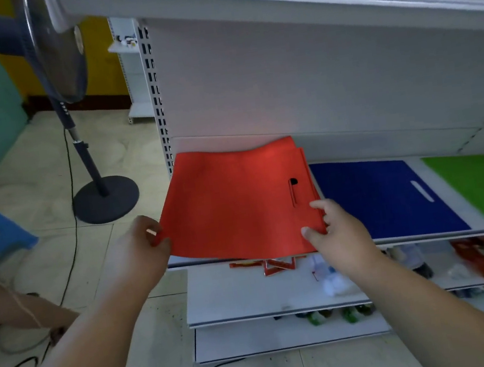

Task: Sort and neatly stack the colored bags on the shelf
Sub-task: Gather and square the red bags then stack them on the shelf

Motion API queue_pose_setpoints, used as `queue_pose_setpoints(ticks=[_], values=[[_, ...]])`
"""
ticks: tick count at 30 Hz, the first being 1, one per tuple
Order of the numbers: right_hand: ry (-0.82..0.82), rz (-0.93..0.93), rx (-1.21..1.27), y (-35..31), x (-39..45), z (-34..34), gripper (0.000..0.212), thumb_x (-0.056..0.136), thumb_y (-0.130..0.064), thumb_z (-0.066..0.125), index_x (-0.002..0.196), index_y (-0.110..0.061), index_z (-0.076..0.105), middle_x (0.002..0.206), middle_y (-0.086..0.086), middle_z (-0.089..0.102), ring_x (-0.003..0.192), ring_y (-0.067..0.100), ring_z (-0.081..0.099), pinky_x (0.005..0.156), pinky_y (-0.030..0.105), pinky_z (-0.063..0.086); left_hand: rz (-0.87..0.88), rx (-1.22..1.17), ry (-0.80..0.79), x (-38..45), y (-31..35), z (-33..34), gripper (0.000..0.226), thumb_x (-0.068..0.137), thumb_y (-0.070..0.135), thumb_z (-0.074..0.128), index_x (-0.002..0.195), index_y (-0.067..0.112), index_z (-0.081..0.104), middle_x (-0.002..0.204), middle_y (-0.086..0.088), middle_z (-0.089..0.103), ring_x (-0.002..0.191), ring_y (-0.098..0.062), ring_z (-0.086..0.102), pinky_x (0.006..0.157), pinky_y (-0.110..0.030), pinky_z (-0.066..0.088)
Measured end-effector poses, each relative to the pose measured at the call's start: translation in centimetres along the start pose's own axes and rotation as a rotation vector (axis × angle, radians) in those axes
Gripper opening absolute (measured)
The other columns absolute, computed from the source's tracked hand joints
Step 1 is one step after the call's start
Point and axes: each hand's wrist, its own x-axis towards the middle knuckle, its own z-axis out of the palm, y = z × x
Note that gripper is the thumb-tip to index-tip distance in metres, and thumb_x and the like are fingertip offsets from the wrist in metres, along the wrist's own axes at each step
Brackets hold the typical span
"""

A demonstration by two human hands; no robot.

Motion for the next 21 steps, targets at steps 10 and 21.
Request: queue_pose_setpoints(ticks=[10, 21], values=[[0.11, -0.251, -0.35, 2.8, -0.7, -4.7, 0.05, 0.1, -0.045, 0.036, 0.148, -0.049, 0.022, 0.068, -0.003, 0.062, 0.06, 0.014, 0.058, 0.06, 0.037, 0.052, 0.1, 0.019, 0.069, -5.1, 1.4, 3.9, 0.021, 0.097, 0.02, 0.05, 0.105, 0.035, 0.062, 0.077, 0.005, 0.063, 0.059, -0.017, 0.058, 0.05, -0.026, 0.041], [0.615, -0.04, -0.374, 24.0, -6.7, -25.0, 0.052, 0.097, -0.04, 0.046, 0.147, -0.04, 0.035, 0.077, 0.01, 0.07, 0.064, 0.031, 0.061, 0.057, 0.033, 0.042, 0.497, -0.111, 0.011, -15.8, 23.2, 22.9, 0.036, 0.097, 0.022, 0.053, 0.129, 0.037, 0.061, 0.096, 0.0, 0.074, 0.074, -0.019, 0.066, 0.062, -0.027, 0.047]])
